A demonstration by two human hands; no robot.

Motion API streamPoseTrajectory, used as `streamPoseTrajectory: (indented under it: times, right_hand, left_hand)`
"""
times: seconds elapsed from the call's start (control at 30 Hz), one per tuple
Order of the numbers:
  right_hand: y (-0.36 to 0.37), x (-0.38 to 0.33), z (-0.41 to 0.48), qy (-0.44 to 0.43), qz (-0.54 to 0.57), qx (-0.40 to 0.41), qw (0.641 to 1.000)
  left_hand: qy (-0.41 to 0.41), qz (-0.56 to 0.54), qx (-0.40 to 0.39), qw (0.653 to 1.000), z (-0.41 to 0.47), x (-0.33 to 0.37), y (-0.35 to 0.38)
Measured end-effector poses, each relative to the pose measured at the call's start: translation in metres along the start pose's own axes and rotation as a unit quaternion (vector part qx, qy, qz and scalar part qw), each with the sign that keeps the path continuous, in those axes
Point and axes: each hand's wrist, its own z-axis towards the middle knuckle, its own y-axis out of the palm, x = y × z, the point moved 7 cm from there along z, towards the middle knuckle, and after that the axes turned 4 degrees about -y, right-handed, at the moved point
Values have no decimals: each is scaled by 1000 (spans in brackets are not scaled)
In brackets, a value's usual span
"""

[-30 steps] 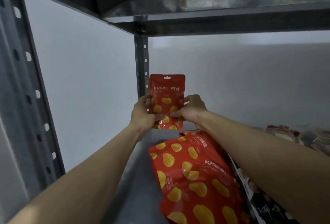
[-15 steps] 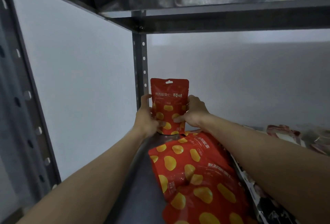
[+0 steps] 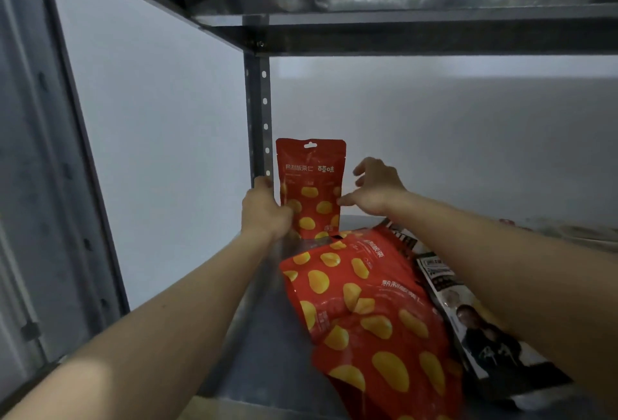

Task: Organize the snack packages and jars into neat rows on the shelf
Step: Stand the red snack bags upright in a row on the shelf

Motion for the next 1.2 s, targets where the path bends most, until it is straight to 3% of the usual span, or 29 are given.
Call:
streamPoseTrajectory:
  times: [0.07, 0.13, 0.23, 0.3, 0.63, 0.9, 1.1, 1.2]
  right_hand:
    - [-20, -4, -9, -11, -47, -3, 999]
    - [-32, -6, -22, -6, -90, -36, 995]
    - [-35, -4, -41, -7, -139, -92, 986]
    - [-33, -5, -52, -21, -145, -112, 983]
    - [-15, -10, -92, -68, -136, -165, 974]
    - [2, 10, -95, -69, -215, -219, 949]
    - [-15, 34, -89, -49, -250, -202, 946]
    - [-24, 52, -87, -43, -278, -200, 938]
  left_hand:
    - [-1, 14, -42, 999, -6, 7, -5]
    - [-2, 13, -172, 985, -20, 17, 1]
    - [-23, 95, -366, 926, -54, 22, 9]
    - [-31, 135, -412, 900, -69, 20, 10]
    - [-75, 39, -396, 914, -99, 13, 9]
    - [-70, 103, -397, 909, -93, 13, 13]
    - [-27, 92, -315, 944, -65, 32, 35]
    - [-11, 102, -316, 943, -63, 43, 52]
